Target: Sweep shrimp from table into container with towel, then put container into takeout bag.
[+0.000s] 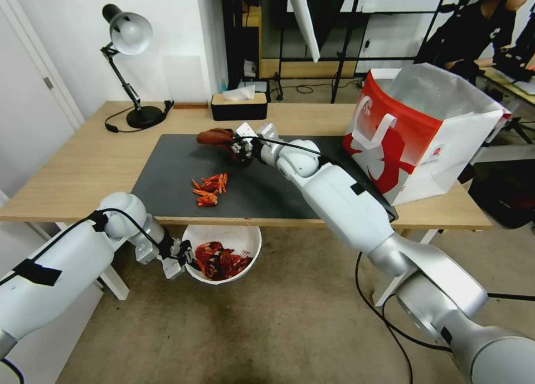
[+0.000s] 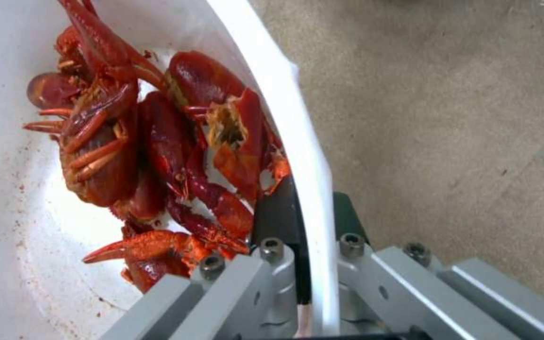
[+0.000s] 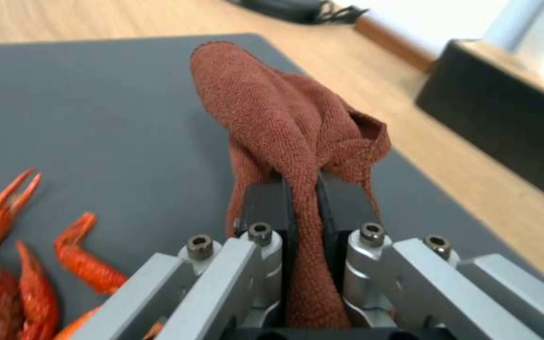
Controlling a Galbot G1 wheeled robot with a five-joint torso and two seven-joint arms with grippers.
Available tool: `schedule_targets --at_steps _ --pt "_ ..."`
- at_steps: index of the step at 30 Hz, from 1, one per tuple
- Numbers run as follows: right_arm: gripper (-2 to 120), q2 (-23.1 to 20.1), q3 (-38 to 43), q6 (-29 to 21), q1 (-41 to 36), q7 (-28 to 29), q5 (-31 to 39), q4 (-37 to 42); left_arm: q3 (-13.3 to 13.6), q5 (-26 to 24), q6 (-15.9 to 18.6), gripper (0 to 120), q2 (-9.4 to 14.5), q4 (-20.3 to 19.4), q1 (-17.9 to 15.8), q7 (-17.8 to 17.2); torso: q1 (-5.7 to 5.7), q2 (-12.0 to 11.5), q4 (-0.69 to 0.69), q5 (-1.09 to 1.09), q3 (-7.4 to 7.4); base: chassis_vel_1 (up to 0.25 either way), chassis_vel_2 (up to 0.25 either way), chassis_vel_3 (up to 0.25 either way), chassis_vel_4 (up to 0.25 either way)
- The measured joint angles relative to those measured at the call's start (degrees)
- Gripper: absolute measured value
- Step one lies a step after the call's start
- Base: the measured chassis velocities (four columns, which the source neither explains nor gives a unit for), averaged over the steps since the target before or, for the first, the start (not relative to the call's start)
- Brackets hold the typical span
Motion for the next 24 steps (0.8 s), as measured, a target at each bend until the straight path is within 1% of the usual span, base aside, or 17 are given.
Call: schedule_targets --at_steps 2,4,6,7,13,16,24 --pt "5 0.2 -0.1 0.4 0.0 -0.7 -0.2 -0.6 0.0 0.0 0.0 0 0.0 0.0 0.0 0.0 0.0 0.0 -0.01 0.0 0.0 0.0 0.0 0.0 0.0" --pt "5 0.4 -0.2 1.8 -0.3 -3.3 -0.8 -2.0 -0.1 0.0 0.0 0 0.0 0.0 0.1 0.0 0.0 0.0 -0.02 0.0 0.0 0.0 0.0 0.0 0.0" --pt "5 0.4 -0.2 1.9 -0.5 -3.6 -0.9 -2.0 -0.2 0.0 0.0 0 0.0 0.0 0.1 0.0 0.0 0.0 -0.01 0.0 0.0 0.0 0.0 0.0 0.0" --pt "5 0.0 -0.3 2.3 -1.0 -4.7 -0.9 -1.9 -0.3 0.0 0.0 0 0.0 0.0 0.2 0.0 0.0 0.0 0.0 0.0 0.0 0.0 0.0 0.0 0.0" --pt "5 -2.0 -1.1 3.5 -2.4 -7.6 -0.1 -0.2 -0.6 0.0 0.0 0 0.0 0.2 0.4 0.0 0.0 0.0 -0.03 0.01 0.0 0.0 0.0 0.0 0.0" --pt "5 -2.9 -1.4 3.7 -2.9 -8.6 0.8 0.9 -0.6 0.0 0.0 0 0.0 0.2 0.4 0.0 0.0 0.0 -0.01 0.01 0.0 0.0 0.0 0.0 0.0" --pt "5 -4.1 -1.8 4.4 -3.6 -10.8 2.2 2.8 -0.8 0.0 0.0 0 0.2 0.2 0.4 -0.1 0.0 0.0 0.0 0.02 0.0 0.0 0.0 0.0 0.0"
